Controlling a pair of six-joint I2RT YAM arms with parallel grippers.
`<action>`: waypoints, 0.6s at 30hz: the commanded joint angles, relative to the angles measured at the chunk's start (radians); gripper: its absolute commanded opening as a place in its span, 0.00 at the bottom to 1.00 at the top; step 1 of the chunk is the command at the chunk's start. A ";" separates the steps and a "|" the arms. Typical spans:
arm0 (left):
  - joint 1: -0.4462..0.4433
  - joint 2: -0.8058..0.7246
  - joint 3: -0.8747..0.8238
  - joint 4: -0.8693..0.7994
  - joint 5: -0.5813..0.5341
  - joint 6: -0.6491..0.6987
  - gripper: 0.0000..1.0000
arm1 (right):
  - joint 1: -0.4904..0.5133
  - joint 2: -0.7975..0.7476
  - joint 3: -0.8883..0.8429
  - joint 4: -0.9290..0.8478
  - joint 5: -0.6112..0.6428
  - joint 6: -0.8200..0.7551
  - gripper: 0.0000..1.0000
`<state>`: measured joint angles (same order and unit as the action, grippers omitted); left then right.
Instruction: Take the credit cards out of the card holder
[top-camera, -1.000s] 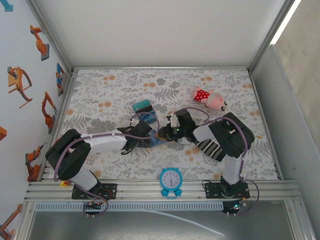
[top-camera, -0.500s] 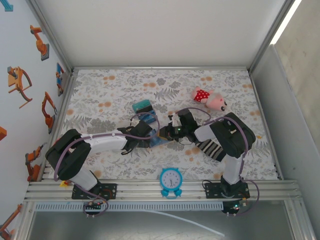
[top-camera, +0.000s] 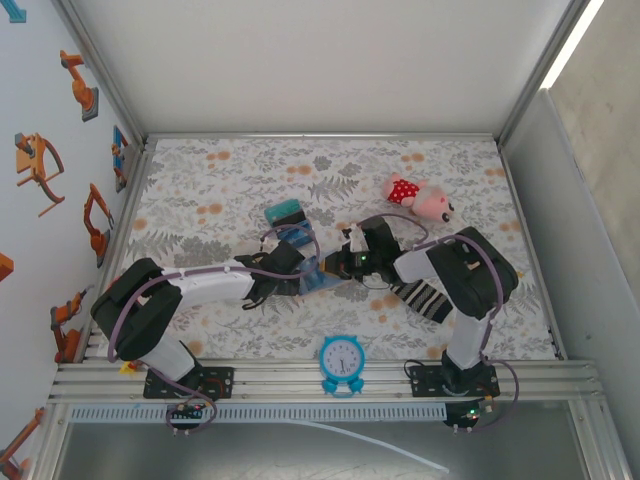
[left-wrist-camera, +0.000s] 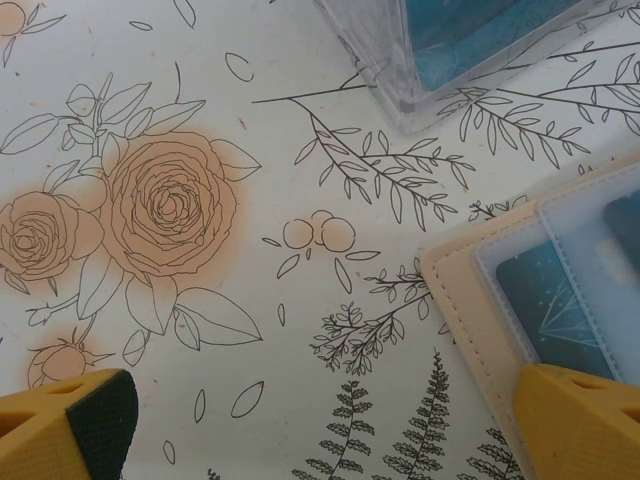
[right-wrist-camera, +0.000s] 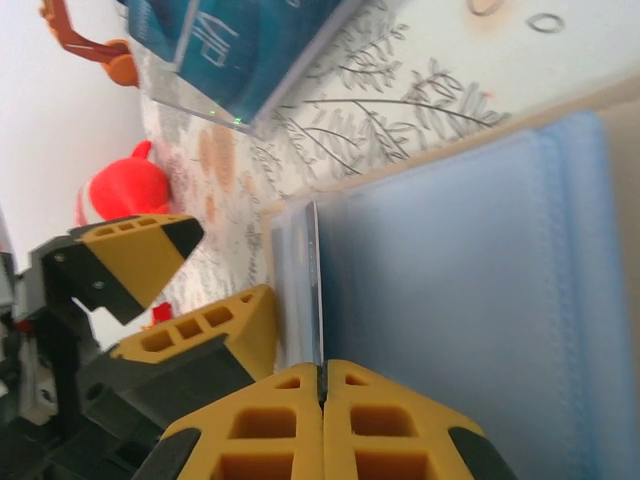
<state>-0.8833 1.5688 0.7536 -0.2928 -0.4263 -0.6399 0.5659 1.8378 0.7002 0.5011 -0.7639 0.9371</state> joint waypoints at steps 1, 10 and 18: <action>-0.005 0.009 0.015 -0.049 -0.005 0.009 0.97 | -0.006 -0.058 0.041 -0.178 0.062 -0.120 0.00; -0.005 -0.011 0.024 -0.054 0.006 0.008 0.97 | -0.007 -0.137 0.138 -0.506 0.189 -0.316 0.00; -0.004 -0.085 0.055 -0.082 0.005 0.033 0.97 | -0.006 -0.176 0.171 -0.597 0.231 -0.380 0.00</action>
<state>-0.8833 1.5291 0.7746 -0.3321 -0.4191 -0.6319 0.5659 1.6913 0.8463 -0.0177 -0.5728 0.6098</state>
